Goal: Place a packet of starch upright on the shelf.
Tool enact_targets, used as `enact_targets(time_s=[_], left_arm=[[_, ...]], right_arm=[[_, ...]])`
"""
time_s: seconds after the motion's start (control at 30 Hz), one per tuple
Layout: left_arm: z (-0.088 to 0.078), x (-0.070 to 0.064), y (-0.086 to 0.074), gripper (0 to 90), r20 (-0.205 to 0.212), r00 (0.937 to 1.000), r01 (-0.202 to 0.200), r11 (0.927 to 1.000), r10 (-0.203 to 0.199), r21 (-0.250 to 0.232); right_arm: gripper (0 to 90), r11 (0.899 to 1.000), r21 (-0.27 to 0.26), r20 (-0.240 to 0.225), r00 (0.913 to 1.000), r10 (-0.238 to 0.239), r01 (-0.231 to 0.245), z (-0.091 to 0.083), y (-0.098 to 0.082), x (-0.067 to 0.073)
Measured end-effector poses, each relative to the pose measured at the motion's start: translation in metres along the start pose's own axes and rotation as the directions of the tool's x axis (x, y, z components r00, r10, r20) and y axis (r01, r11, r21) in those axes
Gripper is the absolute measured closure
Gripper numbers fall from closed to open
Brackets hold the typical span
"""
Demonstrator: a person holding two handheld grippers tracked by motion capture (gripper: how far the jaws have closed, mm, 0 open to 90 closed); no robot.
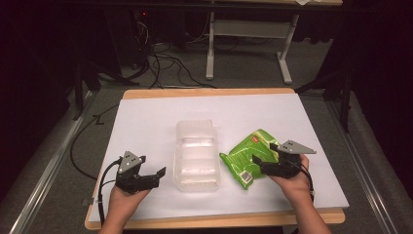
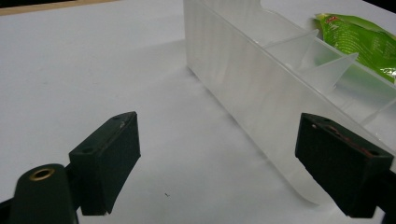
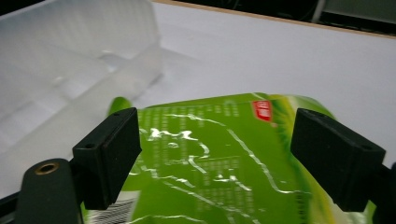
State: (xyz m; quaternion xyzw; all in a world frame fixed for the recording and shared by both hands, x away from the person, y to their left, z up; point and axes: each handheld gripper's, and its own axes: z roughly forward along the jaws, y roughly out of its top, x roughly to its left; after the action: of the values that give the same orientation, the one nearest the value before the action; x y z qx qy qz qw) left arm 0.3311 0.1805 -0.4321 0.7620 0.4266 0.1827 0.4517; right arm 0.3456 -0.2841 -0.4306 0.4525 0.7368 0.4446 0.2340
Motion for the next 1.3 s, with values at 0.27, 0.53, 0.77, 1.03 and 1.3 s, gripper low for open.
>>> enact_targets(time_s=[0.27, 0.53, 0.77, 1.03, 1.3], left_arm=[[0.003, -0.002, -0.001, 14.7, 0.006, 1.0000, -0.007, 0.9999, 0.006, 0.013], [0.005, -0.003, -0.002, 15.1, 0.011, 0.9997, -0.024, 0.9994, 0.023, 0.025], [0.007, -0.004, -0.003, 15.2, 0.014, 0.9994, -0.031, 0.9991, 0.030, 0.031], [0.007, -0.005, -0.003, 15.2, 0.016, 0.9994, -0.033, 0.9990, 0.032, 0.032], [0.007, -0.006, -0.003, 15.2, 0.020, 0.9991, -0.039, 0.9985, 0.038, 0.038]], right_arm=[[16.7, 0.995, 0.053, 0.072, 0.9937, 0.086, -0.090, 0.003, -0.010, -0.042], [19.4, 0.977, 0.103, 0.108, 0.9782, 0.177, -0.188, 0.007, -0.024, -0.073], [14.8, 0.951, 0.151, 0.047, 0.9630, 0.265, -0.269, 0.019, -0.028, -0.074], [9.9, 0.920, 0.187, 0.045, 0.9386, 0.342, -0.344, 0.025, -0.034, -0.078], [37.2, 0.919, 0.191, -0.037, 0.9331, 0.358, -0.345, 0.024, -0.036, -0.074]])
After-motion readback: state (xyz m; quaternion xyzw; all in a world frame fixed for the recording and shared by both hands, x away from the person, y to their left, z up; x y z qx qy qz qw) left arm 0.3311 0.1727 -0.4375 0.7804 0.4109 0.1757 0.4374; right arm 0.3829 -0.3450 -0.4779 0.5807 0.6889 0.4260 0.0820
